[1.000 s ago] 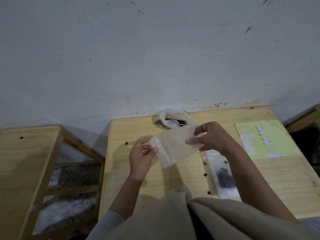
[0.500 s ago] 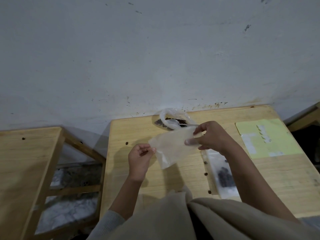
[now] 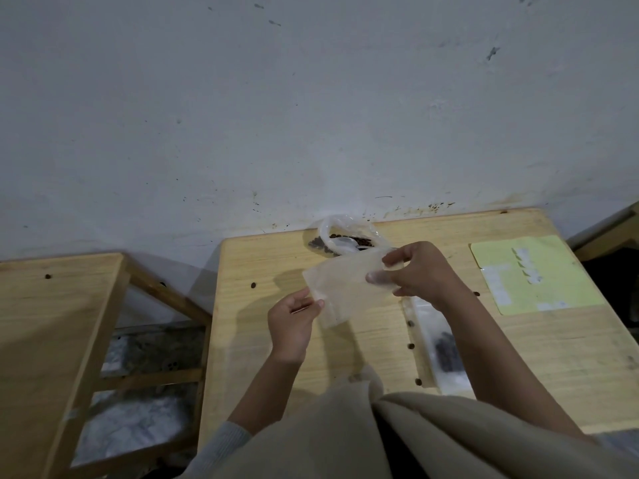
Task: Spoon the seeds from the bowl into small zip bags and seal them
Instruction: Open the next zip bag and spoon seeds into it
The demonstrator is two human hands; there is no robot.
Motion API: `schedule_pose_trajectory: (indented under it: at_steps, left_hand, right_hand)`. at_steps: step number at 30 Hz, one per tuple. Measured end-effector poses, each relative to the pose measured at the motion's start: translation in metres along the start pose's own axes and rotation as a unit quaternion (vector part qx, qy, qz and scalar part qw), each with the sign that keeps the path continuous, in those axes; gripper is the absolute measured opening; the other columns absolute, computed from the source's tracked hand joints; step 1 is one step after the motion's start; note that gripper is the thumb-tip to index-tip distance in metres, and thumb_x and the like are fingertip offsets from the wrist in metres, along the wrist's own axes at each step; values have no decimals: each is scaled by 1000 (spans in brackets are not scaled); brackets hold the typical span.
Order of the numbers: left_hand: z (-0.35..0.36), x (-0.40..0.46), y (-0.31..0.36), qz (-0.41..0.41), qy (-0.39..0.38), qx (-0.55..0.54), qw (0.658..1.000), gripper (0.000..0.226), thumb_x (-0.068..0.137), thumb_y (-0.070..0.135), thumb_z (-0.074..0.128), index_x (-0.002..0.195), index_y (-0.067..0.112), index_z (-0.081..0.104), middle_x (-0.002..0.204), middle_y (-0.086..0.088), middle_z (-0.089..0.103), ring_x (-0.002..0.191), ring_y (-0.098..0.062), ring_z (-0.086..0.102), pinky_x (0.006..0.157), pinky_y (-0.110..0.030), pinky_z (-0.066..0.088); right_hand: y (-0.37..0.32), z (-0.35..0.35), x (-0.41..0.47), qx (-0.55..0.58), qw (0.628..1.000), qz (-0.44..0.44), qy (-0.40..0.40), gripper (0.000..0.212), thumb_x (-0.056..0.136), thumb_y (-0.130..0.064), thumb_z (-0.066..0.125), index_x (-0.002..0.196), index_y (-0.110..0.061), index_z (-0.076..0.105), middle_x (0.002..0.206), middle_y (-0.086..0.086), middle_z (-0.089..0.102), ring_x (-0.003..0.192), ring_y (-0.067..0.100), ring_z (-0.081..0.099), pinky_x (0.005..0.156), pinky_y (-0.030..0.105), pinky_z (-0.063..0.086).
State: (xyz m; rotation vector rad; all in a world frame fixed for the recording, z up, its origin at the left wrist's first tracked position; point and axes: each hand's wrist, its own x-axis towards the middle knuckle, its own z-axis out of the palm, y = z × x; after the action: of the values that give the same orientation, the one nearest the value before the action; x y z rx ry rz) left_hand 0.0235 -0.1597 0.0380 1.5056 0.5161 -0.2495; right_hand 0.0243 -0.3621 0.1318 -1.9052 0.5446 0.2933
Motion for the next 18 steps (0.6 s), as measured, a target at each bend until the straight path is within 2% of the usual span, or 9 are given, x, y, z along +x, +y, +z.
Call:
schedule_pose_trajectory:
  at_steps: [2, 5, 8, 11, 15, 18]
  left_hand:
    - [3, -1, -1, 15, 7, 23, 1000, 34, 75, -1, 76, 107, 7, 68, 95, -6, 68, 85, -11, 63, 81, -23, 50]
    - [5, -2, 0, 26, 11, 39, 999, 29, 75, 1, 76, 102, 9, 68, 92, -2, 67, 81, -6, 62, 72, -14, 47]
    - [2, 3, 0, -5, 26, 19, 999, 29, 74, 4, 79, 99, 9, 64, 90, -6, 67, 81, -15, 63, 70, -22, 49]
    - [-4, 9, 2, -15, 20, 16, 1000, 19, 76, 6, 77, 88, 11, 63, 86, -8, 66, 77, -17, 61, 66, -26, 48]
    - [-7, 10, 1, 16, 14, 46, 999, 12, 79, 8, 75, 85, 13, 67, 90, -12, 71, 80, -20, 65, 69, -29, 52]
    - [-8, 9, 2, 41, 21, 53, 998, 10, 81, 4, 72, 81, 13, 67, 83, -10, 71, 76, -19, 66, 71, -30, 54]
  right_hand:
    - [0, 1, 0, 0, 1000, 0, 2, 54, 57, -26, 90, 99, -3, 64, 102, 0, 59, 81, 16, 64, 65, 34, 60]
    - [-1, 3, -1, -1, 1000, -1, 4, 53, 58, -27, 90, 98, -4, 64, 100, -3, 58, 80, 17, 64, 63, 31, 59]
    - [-2, 3, -2, 8, 1000, 1, -1, 50, 59, -24, 90, 97, -4, 64, 97, -6, 56, 79, 14, 63, 60, 28, 58]
    - [-2, 2, -3, 19, 1000, 3, -10, 46, 62, -22, 88, 96, -4, 64, 96, -7, 55, 79, 12, 61, 63, 30, 59]
    - [0, 2, -2, 26, 1000, 4, -12, 45, 63, -24, 88, 95, -4, 64, 97, -7, 55, 82, 13, 61, 66, 31, 59]
    - [0, 1, -2, 27, 1000, 2, -9, 44, 63, -24, 88, 95, -4, 64, 98, -5, 56, 82, 14, 62, 66, 31, 59]
